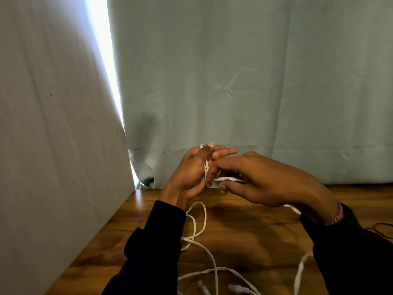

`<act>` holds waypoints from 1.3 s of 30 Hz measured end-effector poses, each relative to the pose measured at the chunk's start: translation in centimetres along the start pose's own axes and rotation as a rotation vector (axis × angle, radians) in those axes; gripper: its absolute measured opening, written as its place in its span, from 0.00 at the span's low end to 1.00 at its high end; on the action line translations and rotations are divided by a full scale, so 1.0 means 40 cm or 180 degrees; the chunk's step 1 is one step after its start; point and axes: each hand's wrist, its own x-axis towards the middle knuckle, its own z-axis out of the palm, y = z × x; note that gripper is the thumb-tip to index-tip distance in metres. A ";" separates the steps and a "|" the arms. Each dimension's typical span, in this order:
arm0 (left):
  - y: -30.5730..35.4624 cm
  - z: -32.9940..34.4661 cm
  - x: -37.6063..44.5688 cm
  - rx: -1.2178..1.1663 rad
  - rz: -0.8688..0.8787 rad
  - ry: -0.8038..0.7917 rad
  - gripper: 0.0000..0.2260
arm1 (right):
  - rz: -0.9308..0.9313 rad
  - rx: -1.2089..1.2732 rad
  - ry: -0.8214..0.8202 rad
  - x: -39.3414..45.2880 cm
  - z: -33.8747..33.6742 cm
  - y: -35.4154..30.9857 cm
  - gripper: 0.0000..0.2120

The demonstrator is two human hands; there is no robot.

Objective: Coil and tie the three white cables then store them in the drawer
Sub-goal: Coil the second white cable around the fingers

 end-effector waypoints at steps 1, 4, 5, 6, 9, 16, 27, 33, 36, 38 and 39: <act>-0.002 0.003 -0.004 0.0168 -0.0007 0.0023 0.19 | -0.0107 0.0127 0.0133 -0.002 -0.001 -0.003 0.09; -0.008 0.014 -0.015 0.0414 0.0011 -0.0137 0.20 | -0.0209 0.0251 0.0656 0.003 -0.008 -0.003 0.08; -0.009 0.016 -0.015 0.0426 -0.0039 -0.0231 0.21 | -0.0231 0.0245 0.0961 0.006 -0.012 0.002 0.07; -0.012 0.014 -0.011 0.0443 -0.0103 -0.0343 0.22 | -0.0226 0.0185 0.1332 0.008 -0.016 0.008 0.07; -0.016 0.019 -0.002 0.0308 -0.0375 -0.0812 0.37 | -0.0089 -0.0059 0.2310 0.008 -0.022 0.044 0.09; -0.001 0.030 -0.005 -0.0180 -0.0557 -0.1410 0.35 | -0.0022 -0.0017 0.2687 0.028 0.019 0.120 0.15; 0.029 0.052 -0.029 -0.0609 -0.0120 -0.1327 0.19 | 0.0430 0.0416 0.1097 0.056 0.085 0.124 0.32; 0.041 0.063 -0.032 -0.0889 -0.0046 -0.1217 0.21 | 0.0905 0.0337 0.0002 0.048 0.095 0.058 0.15; 0.037 0.060 -0.019 -0.1167 0.0009 -0.1070 0.25 | 0.1106 -0.0134 -0.0557 0.041 0.078 0.020 0.13; 0.029 0.049 -0.008 -0.1269 0.0055 -0.0874 0.26 | 0.1113 -0.0175 -0.0718 0.037 0.069 0.008 0.13; 0.027 0.043 -0.004 -0.1285 0.0083 -0.0762 0.26 | 0.1137 -0.0184 -0.0851 0.037 0.065 0.003 0.14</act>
